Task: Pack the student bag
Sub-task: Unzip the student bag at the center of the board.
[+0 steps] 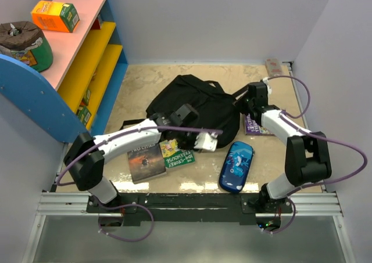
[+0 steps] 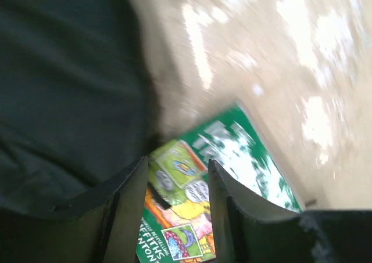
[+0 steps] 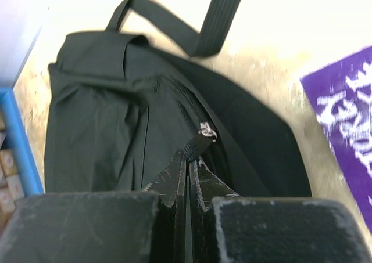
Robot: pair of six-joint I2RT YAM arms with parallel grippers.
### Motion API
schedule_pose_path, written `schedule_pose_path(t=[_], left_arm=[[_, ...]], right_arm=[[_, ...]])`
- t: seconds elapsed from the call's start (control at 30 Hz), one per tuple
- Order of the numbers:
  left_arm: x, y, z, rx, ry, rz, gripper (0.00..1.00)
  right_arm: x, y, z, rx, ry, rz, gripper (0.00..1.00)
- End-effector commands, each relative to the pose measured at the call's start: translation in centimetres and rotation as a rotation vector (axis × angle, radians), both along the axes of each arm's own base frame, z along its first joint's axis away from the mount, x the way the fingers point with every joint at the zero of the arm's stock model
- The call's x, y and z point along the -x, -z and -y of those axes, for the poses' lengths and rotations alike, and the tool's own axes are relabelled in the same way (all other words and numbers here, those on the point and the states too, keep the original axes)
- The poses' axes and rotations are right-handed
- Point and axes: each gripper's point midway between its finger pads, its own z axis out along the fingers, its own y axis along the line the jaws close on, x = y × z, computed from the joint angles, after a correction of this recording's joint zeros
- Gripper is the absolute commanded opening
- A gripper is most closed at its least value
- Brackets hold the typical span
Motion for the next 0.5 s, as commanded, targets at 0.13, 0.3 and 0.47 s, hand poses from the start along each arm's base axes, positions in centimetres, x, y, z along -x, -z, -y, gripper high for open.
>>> schedule_pose_path(t=[0.13,0.3,0.47], left_arm=[[-7.7,-8.8,8.9,0.392,-0.546,-0.146,0.59],[-7.3,-6.1,11.7,0.435,-0.597,-0.306,0.99],[-6.6,-4.0,13.7,0.47,-0.601,-0.439,1.0]], right_arm=[[2.0,-2.2,0.1,-0.021,0.004,0.1,0.0],[2.4,-2.4,0.2,-0.023,0.005,0.099,0.0],[2.2,-2.7,-0.1,-0.03,-0.013,0.1,0.0]])
